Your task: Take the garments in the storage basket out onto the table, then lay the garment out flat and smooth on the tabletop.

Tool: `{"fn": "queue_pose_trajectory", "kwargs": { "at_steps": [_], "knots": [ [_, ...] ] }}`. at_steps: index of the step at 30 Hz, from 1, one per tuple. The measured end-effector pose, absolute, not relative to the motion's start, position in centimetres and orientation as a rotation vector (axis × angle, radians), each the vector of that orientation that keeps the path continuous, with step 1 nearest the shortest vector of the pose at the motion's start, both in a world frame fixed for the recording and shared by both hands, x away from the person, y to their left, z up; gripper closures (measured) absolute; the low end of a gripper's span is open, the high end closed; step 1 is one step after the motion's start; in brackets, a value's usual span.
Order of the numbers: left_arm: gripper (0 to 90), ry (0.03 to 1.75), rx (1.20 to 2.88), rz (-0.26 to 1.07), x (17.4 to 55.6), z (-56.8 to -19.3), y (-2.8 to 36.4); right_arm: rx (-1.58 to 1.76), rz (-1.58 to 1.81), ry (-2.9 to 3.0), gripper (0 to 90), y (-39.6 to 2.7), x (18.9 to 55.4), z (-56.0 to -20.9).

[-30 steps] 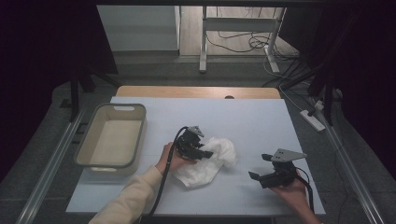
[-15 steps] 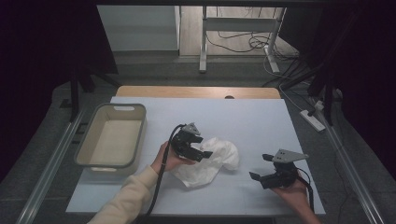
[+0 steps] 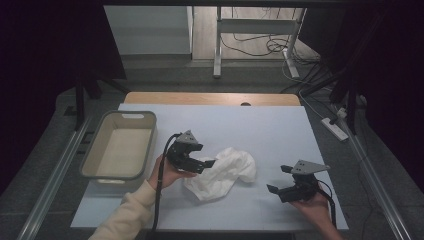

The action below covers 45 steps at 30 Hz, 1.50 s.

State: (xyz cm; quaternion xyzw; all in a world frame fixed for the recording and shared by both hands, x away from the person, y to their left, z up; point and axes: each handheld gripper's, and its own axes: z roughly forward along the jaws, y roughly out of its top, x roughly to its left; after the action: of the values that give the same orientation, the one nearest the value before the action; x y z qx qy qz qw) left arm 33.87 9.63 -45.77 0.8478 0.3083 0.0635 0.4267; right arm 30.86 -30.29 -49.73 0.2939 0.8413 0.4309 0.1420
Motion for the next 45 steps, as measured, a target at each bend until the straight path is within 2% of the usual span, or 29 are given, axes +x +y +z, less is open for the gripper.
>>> {"fn": "queue_pose_trajectory", "kwargs": {
  "at_steps": [10, 16, 45],
  "knots": [
    [22.8, 0.852, 2.069, 0.163, 31.2, -46.0, 12.9, 0.844, 1.25, 2.427, 8.7, -30.3, 30.8, -49.7],
    [22.5, 0.881, 2.058, 0.19, 30.3, -46.3, 13.6, 0.841, 1.241, 2.435, 8.7, -30.2, 30.9, -49.8],
    [21.9, 0.891, 2.022, 0.191, 30.7, -46.3, 14.1, 0.813, 1.255, 2.441, 8.7, -29.9, 30.8, -49.7]
  ]
}}
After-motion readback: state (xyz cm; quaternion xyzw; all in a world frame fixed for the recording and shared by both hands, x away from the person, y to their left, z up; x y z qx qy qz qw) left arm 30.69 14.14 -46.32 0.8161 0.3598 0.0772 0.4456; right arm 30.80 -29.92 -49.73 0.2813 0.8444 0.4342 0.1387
